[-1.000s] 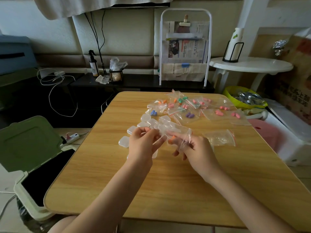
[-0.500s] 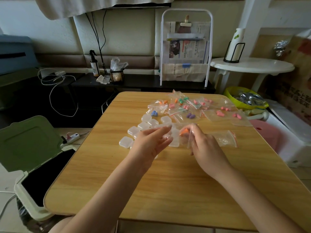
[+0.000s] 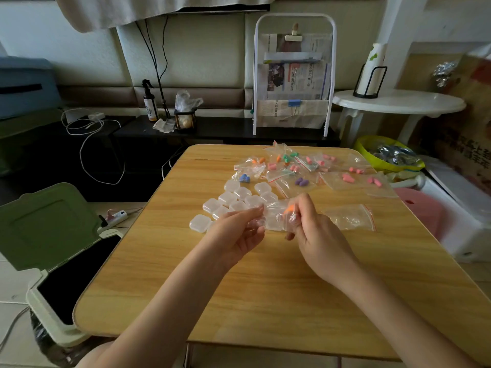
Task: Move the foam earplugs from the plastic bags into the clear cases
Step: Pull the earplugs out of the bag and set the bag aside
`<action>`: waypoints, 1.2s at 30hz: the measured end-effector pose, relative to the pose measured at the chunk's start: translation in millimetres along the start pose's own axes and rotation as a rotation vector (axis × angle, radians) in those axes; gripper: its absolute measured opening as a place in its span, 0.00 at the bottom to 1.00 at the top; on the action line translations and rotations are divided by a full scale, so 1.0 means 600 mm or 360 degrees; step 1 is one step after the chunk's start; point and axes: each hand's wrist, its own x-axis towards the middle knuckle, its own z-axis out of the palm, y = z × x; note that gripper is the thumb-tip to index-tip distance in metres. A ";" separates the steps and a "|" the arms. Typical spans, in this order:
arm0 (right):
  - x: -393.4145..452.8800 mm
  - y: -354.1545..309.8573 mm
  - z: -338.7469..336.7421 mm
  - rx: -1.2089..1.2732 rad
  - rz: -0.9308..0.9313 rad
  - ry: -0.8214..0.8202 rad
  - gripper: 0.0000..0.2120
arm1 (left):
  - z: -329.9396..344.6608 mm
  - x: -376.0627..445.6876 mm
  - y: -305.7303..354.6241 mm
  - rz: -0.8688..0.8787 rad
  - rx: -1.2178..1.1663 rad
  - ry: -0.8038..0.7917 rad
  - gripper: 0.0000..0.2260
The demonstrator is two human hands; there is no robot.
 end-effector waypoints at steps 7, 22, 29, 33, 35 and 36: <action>0.014 -0.018 0.005 0.0943 0.0677 0.0240 0.16 | 0.010 0.000 -0.010 0.0119 0.0191 -0.0079 0.06; 0.024 -0.010 -0.011 0.2483 0.1647 0.0220 0.12 | 0.022 -0.009 -0.015 0.0413 0.0353 -0.0106 0.05; 0.023 -0.006 -0.012 0.2705 0.1700 0.0229 0.11 | 0.012 -0.012 -0.008 0.0774 0.0781 -0.0052 0.09; 0.021 -0.008 -0.013 0.2653 0.1738 0.0149 0.11 | 0.009 -0.015 -0.007 0.0933 0.1073 -0.0158 0.08; 0.018 -0.008 -0.011 0.2540 0.1778 0.0063 0.09 | 0.008 -0.015 -0.009 0.1146 0.1388 -0.0192 0.07; 0.017 -0.008 -0.010 0.2499 0.1800 0.0030 0.09 | 0.008 -0.015 -0.011 0.1234 0.1509 -0.0185 0.07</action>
